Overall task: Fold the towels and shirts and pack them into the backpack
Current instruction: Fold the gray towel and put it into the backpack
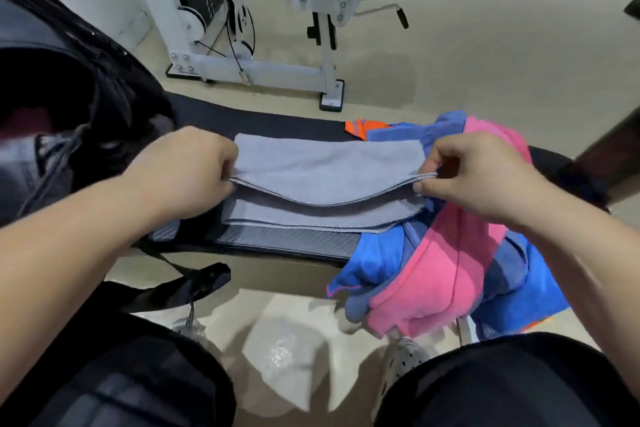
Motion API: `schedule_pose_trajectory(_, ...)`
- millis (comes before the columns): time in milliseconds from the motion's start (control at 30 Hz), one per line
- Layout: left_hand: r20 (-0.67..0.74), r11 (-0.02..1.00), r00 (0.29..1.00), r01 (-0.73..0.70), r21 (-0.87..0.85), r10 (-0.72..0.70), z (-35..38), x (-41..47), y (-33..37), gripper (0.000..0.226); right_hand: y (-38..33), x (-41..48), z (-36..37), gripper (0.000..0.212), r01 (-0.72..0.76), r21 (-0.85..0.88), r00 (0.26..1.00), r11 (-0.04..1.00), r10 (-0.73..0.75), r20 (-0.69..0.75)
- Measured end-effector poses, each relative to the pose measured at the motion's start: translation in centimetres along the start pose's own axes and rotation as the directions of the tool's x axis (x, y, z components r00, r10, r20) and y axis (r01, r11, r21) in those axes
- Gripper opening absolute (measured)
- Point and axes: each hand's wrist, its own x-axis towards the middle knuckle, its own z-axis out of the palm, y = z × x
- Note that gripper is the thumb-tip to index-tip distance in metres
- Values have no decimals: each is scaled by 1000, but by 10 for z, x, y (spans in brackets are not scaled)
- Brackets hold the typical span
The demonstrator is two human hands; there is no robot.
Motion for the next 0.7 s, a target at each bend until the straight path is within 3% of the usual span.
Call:
schedule_pose_trajectory(200, 6, 999, 999, 32, -23, -32, 27, -23, 4, 35, 8, -12, 30, 27, 23, -95, 999, 995, -27, -44)
schedule_pose_trajectory(300, 42, 999, 999, 35, -9, -35, 32, -28, 7, 35, 18, -19, 38, 27, 51, -211, 999, 976, -54, -5)
schedule_pose_trajectory(433, 60, 998, 998, 14, 65, -18, 32, -27, 10, 33, 26, -26, 42, 34, 98, -244, 995, 965, -99, 7)
schedule_pose_trajectory(567, 79, 963, 994, -99, 252, 81, 36, -28, 16, 3, 25, -26, 46, 34, 122, -254, 991, 960, -130, -15)
schedule_pose_trajectory(700, 159, 979, 984, -107, 175, 79, 31, -30, 12, 14, 24, -29, 43, 29, 154, -348, 988, 925, -133, 83)
